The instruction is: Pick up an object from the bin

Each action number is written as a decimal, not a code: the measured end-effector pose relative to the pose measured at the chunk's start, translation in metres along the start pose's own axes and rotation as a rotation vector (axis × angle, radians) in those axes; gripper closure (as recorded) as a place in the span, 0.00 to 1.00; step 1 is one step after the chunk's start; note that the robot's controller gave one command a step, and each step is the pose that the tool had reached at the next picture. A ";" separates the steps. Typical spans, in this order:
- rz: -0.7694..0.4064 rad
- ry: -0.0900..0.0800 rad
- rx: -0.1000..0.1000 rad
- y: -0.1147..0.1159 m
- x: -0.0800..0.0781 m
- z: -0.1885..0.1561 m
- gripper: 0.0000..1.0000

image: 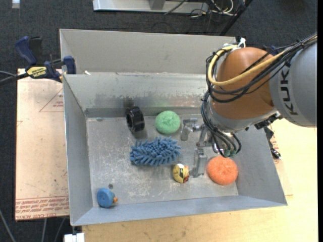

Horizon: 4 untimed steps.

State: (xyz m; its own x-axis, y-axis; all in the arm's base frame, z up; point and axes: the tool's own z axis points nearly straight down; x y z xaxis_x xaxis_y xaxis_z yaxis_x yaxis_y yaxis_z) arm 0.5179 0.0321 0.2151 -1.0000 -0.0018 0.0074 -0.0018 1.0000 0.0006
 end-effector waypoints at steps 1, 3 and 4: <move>0.001 -0.008 0.000 0.000 -0.001 -0.005 0.00; -0.050 -0.002 0.000 0.023 -0.050 0.075 0.00; -0.076 -0.015 -0.001 0.028 -0.065 0.077 0.00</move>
Offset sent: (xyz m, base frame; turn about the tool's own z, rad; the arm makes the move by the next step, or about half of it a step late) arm 0.0805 0.0345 -0.1451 -0.0656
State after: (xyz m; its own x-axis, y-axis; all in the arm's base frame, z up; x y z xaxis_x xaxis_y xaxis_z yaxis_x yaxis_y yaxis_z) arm 0.5820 0.0600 0.1375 -0.9969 -0.0778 -0.0081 -0.0778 0.9970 0.0015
